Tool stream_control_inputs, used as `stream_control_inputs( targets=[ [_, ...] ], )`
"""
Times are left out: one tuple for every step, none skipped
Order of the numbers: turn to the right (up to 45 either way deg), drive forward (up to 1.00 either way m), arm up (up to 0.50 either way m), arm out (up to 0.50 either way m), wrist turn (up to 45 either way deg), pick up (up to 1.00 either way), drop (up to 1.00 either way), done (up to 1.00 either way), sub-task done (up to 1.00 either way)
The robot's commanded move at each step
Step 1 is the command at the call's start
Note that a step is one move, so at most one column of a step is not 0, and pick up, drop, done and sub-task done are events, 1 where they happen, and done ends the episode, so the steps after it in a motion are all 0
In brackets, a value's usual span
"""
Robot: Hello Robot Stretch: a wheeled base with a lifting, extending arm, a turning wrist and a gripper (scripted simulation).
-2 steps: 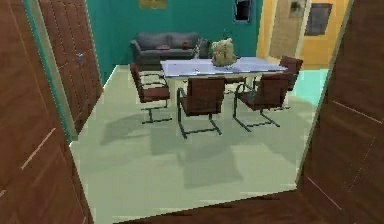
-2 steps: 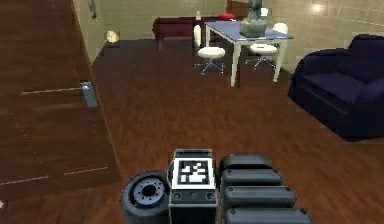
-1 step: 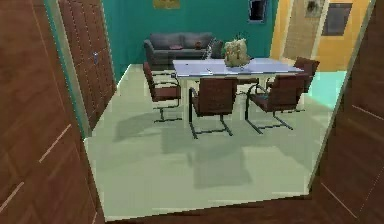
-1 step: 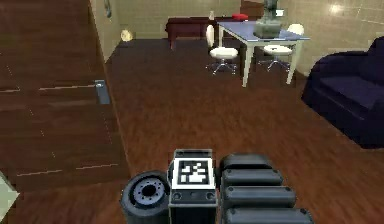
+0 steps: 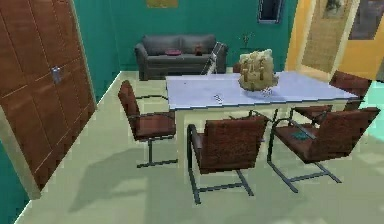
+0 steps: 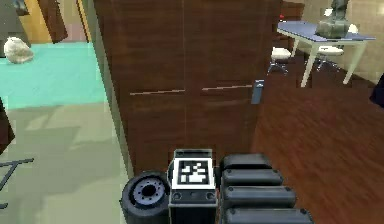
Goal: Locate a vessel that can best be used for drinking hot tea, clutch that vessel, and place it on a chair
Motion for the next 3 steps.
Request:
stream_control_inputs(
  targets=[
    [-6.0, 0.0, 0.0, 0.0, 0.0, 0.0, 0.0, 0.0, 0.0],
    [0.0, 0.5, 0.0, 0.0, 0.0, 0.0, 0.0, 0.0, 0.0],
    [-18.0, 0.0, 0.0, 0.0, 0.0, 0.0, 0.0, 0.0, 0.0]
  ],
)
